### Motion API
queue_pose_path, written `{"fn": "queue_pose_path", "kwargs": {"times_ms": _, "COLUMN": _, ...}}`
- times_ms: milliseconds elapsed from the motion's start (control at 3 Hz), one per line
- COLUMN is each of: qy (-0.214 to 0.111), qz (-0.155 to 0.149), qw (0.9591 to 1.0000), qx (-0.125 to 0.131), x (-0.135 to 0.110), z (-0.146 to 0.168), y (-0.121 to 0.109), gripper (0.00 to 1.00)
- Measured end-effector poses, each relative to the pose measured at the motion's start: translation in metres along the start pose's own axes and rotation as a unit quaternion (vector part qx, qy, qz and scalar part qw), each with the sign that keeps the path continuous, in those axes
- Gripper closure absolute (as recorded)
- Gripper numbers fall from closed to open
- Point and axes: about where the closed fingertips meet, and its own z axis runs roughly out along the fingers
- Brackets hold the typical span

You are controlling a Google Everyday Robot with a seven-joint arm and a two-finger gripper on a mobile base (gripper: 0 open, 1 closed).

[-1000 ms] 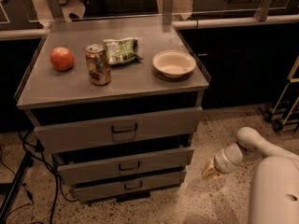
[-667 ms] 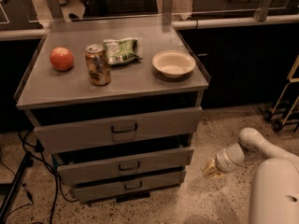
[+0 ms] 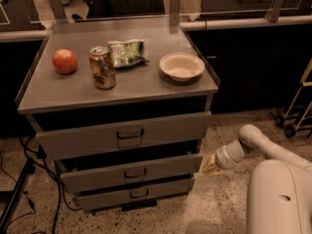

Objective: Close middle drawer

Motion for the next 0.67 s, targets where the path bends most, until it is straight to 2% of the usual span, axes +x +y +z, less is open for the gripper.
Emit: {"fn": "queue_pose_path", "kwargs": {"times_ms": 667, "qy": -0.010, "qz": 0.003, "qw": 0.9998, "qx": -0.018, "x": -0.024, "z": 0.003, "y": 0.022, "gripper": 1.00}}
